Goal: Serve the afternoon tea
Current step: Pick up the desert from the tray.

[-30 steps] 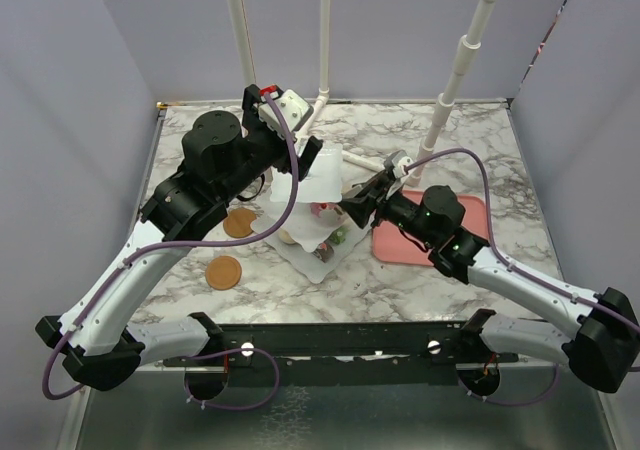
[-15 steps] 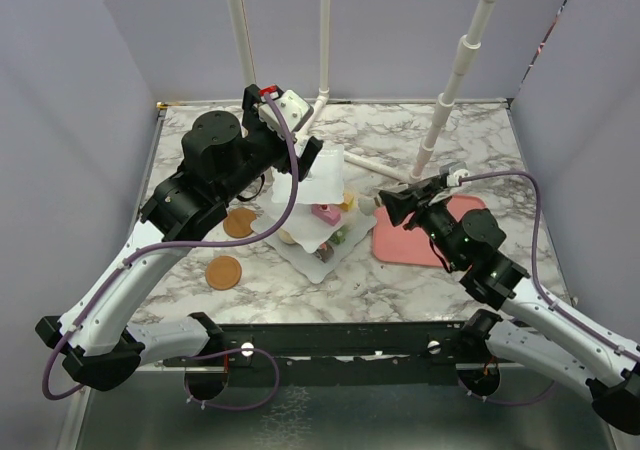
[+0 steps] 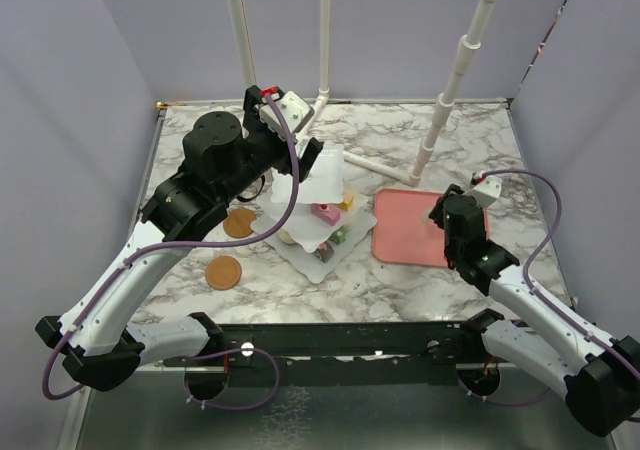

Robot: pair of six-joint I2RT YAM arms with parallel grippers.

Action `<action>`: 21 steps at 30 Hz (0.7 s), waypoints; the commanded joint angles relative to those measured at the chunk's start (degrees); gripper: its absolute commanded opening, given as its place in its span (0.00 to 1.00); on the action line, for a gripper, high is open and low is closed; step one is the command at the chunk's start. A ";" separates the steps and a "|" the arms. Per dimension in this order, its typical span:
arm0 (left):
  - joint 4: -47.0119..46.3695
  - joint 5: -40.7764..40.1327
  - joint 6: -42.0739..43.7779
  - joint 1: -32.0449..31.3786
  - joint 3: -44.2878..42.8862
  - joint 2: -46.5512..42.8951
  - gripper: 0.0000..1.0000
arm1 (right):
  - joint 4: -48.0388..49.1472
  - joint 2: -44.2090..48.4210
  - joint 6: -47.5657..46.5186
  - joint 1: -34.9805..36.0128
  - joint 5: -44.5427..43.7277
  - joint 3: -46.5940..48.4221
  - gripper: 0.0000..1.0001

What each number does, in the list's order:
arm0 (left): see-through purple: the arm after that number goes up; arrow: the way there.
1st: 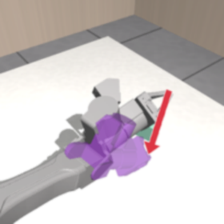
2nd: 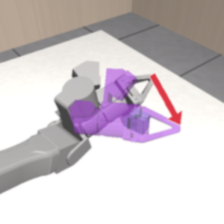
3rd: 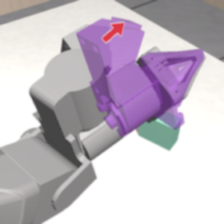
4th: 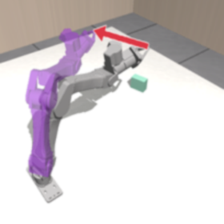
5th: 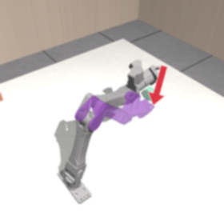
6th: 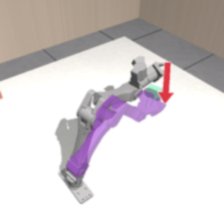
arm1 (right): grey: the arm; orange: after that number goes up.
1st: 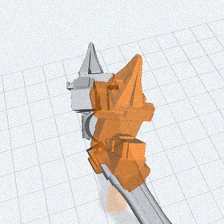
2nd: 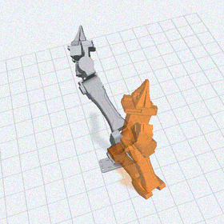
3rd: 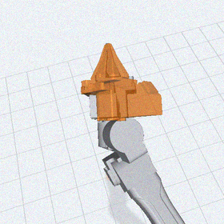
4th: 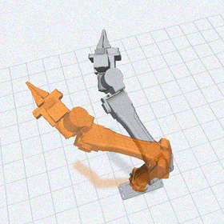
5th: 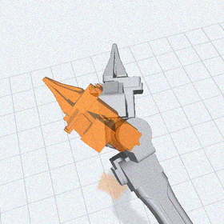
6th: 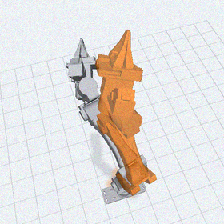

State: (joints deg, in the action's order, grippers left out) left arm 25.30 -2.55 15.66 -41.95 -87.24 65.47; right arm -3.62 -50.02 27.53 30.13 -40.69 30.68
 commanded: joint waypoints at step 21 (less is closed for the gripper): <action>11.65 4.05 0.52 1.98 -5.94 3.70 0.94 | -8.97 -3.40 11.76 -8.85 -9.14 -2.11 0.56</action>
State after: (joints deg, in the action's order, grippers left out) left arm 32.84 -1.26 16.34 -41.25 -90.15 68.03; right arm -10.37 -54.04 37.36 21.78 -44.91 29.26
